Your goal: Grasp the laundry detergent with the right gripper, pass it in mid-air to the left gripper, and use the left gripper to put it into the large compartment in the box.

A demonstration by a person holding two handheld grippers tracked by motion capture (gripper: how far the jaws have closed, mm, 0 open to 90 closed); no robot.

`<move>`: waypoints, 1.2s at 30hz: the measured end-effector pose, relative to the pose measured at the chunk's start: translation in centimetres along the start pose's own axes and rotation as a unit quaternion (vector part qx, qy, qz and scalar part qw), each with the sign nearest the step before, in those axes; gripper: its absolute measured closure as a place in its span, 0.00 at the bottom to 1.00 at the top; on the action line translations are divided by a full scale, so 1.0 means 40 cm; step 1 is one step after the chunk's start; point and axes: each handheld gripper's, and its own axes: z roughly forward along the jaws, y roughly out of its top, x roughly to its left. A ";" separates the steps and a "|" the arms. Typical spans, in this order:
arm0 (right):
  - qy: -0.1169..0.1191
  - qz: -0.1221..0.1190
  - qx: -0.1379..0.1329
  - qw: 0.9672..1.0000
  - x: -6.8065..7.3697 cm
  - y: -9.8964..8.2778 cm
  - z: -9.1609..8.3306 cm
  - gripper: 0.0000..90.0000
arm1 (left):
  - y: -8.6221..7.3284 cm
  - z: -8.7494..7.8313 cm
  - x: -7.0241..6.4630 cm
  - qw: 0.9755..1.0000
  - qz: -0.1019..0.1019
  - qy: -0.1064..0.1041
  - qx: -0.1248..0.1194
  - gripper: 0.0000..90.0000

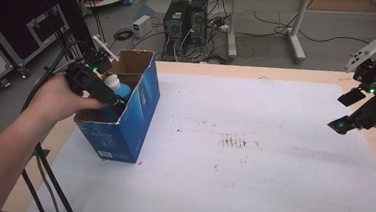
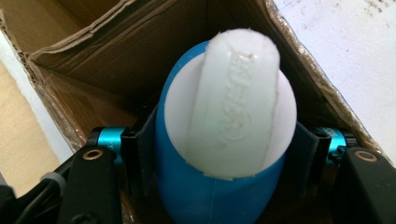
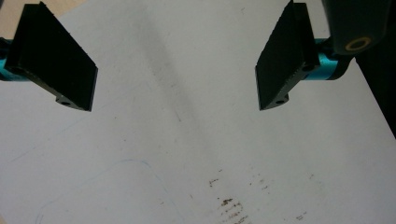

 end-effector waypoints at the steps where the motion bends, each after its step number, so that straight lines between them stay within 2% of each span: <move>1: 0.000 -0.001 -0.002 1.000 0.000 -0.001 0.000 0.14 | 0.000 0.001 0.000 1.000 0.000 0.000 -0.001 0.41; 36: 0.003 0.001 0.005 1.000 0.011 -0.010 0.005 0.14 | 0.005 0.000 0.002 1.000 0.017 -0.012 0.018 0.41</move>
